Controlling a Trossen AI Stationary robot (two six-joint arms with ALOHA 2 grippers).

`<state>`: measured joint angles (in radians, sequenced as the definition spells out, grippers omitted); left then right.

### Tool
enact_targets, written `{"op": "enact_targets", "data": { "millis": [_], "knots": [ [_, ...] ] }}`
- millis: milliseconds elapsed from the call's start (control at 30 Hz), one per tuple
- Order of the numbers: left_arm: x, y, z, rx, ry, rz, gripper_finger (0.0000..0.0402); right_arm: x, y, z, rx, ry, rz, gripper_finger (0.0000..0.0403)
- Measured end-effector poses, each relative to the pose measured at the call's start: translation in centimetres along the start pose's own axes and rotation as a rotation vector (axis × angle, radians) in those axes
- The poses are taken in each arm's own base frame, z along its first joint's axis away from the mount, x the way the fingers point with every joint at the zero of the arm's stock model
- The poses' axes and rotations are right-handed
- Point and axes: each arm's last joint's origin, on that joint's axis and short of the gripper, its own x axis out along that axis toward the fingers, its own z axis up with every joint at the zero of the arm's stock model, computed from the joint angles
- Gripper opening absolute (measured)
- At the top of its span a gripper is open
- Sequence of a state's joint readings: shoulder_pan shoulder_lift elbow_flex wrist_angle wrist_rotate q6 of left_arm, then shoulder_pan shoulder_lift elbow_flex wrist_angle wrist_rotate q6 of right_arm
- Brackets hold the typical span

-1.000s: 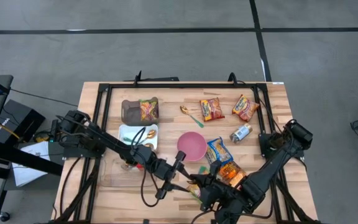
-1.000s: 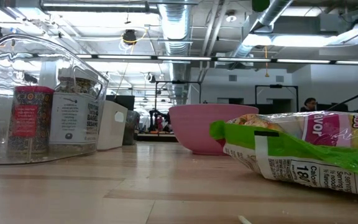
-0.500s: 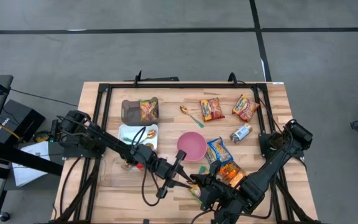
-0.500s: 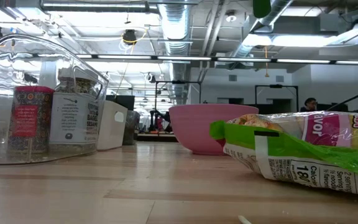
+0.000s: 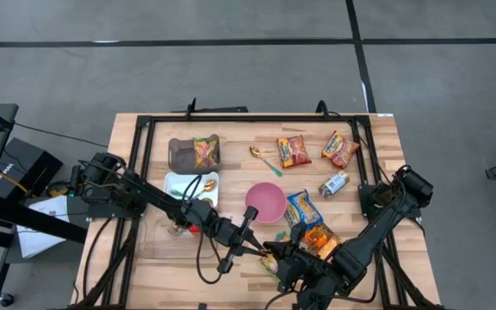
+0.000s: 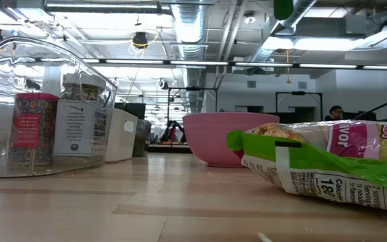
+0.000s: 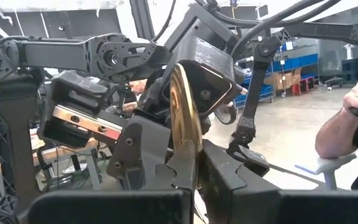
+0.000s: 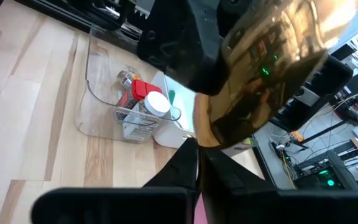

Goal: Pick & Place Food Item
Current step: Put the green spoon into the white bin

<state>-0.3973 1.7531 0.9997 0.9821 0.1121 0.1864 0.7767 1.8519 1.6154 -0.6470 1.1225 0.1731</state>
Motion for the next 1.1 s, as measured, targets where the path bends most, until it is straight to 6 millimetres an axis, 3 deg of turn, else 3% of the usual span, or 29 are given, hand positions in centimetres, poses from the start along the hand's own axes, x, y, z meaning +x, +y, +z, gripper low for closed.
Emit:
{"op": "enact_targets", "data": {
  "millis": [200,533,633,867,1100],
  "knots": [
    [0.0,0.0,0.0,-0.009,0.002,-0.003,0.0003,-0.3,0.1,-0.1,-0.002,-0.003,0.000,0.0065],
    [0.0,-0.1,0.0,-0.009,0.005,-0.008,0.0004,-0.6,0.3,-0.1,0.010,-0.006,0.003,0.0245],
    [0.0,0.0,-0.1,-0.009,0.017,-0.006,0.0003,-0.7,0.3,-0.2,0.002,-0.004,0.004,0.0282],
    [-0.4,0.7,-0.7,-0.016,0.137,-0.004,0.0002,-3.7,-0.5,-0.5,0.003,-0.032,-0.035,0.0306],
    [-2.0,0.6,1.1,-0.025,0.346,0.096,0.0002,-7.4,-3.3,-1.2,0.138,-0.042,0.001,0.0307]
  ]
}}
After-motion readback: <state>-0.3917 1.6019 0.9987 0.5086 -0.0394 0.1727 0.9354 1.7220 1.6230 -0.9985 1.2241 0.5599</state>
